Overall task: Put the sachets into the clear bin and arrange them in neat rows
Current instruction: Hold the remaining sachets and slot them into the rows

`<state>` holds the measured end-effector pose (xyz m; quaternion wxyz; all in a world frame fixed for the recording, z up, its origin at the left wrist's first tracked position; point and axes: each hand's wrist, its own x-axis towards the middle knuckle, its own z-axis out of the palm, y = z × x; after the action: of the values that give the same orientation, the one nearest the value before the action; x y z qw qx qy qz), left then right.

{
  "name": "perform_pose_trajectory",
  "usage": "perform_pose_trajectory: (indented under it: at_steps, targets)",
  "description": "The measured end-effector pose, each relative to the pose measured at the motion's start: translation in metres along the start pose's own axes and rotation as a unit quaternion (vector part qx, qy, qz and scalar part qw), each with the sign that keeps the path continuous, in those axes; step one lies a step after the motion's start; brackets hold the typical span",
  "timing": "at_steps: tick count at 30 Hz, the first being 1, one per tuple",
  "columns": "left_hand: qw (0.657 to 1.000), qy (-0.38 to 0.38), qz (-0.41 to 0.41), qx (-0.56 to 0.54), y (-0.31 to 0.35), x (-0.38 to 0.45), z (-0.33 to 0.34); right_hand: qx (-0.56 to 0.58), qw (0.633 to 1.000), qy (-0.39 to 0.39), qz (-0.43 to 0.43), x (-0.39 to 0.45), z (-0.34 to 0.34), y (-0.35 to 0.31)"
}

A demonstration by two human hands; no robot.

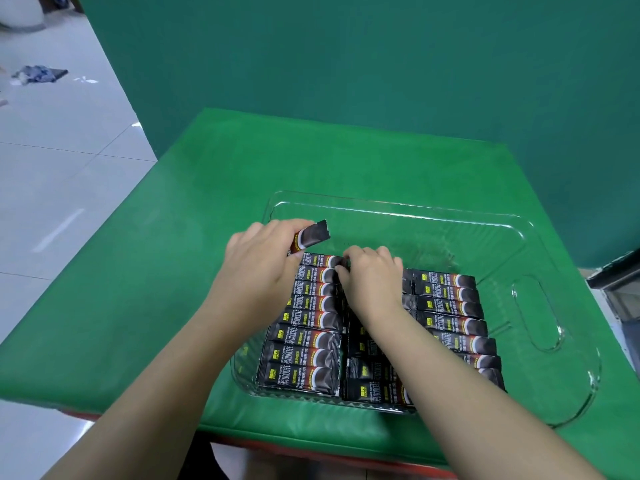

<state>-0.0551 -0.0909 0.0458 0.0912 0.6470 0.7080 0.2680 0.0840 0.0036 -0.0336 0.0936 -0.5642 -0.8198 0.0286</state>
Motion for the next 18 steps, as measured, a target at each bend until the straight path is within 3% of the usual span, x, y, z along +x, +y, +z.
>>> perform_pose_trajectory:
  at_steps: [7,10,14,18]
  targets:
    - [1.0,-0.002,-0.002,-0.006,0.001,-0.003,-0.001,0.043,0.999,0.004,0.002,-0.003,-0.001,-0.005]
    - [1.0,-0.003,-0.008,-0.016,0.003,-0.004,-0.002,0.176,0.984,0.028,0.004,-0.01,-0.017,-0.001]
    - [1.0,-0.006,-0.003,0.002,0.004,-0.004,-0.002,0.465,0.885,0.017,0.002,-0.028,-0.048,-0.007]
    - [0.999,-0.015,0.011,0.041,0.0,-0.003,0.0,0.598,0.801,-0.028,-0.004,-0.034,-0.068,-0.019]
